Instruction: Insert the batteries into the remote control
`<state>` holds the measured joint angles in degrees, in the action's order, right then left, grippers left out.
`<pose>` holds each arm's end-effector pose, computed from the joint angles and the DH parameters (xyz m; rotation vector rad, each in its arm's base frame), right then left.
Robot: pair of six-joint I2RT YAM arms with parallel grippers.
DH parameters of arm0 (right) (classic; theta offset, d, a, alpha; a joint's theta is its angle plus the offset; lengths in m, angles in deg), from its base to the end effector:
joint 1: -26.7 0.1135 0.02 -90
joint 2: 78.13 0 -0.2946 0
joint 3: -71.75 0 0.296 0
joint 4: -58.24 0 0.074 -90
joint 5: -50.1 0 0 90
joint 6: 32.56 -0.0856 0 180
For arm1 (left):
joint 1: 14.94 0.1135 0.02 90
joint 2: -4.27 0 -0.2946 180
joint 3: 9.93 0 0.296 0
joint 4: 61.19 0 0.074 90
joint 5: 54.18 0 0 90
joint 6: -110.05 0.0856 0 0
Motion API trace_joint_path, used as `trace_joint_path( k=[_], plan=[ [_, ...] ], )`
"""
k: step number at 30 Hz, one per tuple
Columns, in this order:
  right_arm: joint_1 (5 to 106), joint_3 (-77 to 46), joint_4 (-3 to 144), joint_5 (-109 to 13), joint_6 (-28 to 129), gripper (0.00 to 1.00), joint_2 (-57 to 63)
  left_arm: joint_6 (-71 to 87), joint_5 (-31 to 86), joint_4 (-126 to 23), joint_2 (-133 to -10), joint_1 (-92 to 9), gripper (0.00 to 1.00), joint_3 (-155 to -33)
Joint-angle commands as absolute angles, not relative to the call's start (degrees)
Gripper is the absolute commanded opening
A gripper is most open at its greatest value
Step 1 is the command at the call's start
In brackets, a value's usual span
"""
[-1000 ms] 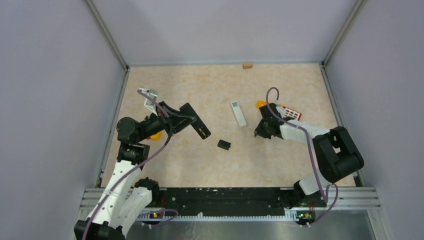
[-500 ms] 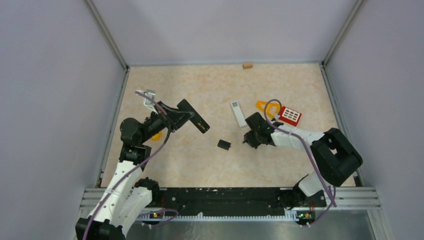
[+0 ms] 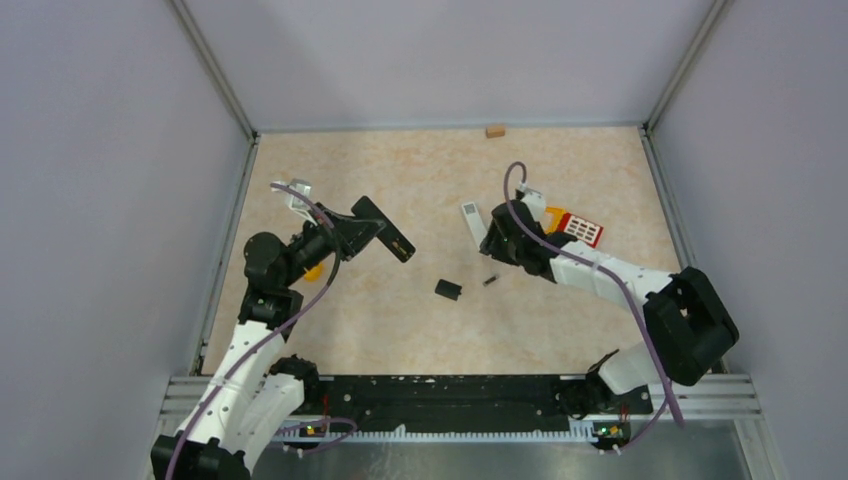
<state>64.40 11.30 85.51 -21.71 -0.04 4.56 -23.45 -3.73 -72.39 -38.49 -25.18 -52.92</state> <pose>0.2991 0.1974 0.1755 0.5544 2.3511 0.3963 0.2235 -0.0958 0.3424 0.1901 1.5269 -1.2300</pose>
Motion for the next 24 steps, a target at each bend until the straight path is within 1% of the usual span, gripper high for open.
trace_joint_path(
  k=[1,4,6,8,10,13,16,19,24],
  plan=[
    [64.1,6.4,79.2,-30.6,47.5,0.43,4.2,-20.5,0.9,-67.5,-38.8,-25.1,0.0,-55.8],
    [64.1,4.4,87.9,-42.1,67.3,0.39,7.5,-20.2,2.7,-64.4,-39.7,-25.0,0.0,-57.0],
    [64.1,3.0,93.4,-43.8,74.7,0.38,9.5,-20.2,3.1,-62.5,-40.8,-24.9,0.0,-57.6],
    [64.1,3.3,95.5,-42.9,79.9,0.38,10.2,-20.6,3.3,-61.1,-41.9,-24.7,0.0,-58.3],
    [64.1,4.2,96.1,-42.4,82.9,0.38,10.1,-21.1,3.0,-60.1,-43.0,-24.5,0.0,-58.6],
    [64.1,4.7,97.8,-44.7,86.4,0.38,9.9,-21.4,2.4,-59.2,-44.1,-24.0,0.0,-59.0],
    [64.1,5.3,95.7,-47.8,87.9,0.39,10.2,-21.5,1.9,-59.5,-44.8,-23.8,0.0,-58.9],
    [64.2,5.4,92.8,-47.0,87.9,0.4,11.5,-22.2,0.0,-61.9,-45.8,-23.6,0.0,-58.5],
    [64.5,4.8,94.9,-45.2,90.4,0.4,14.4,-22.3,-2.1,-62.2,-47.5,-23.1,0.0,-59.3]
  ],
)
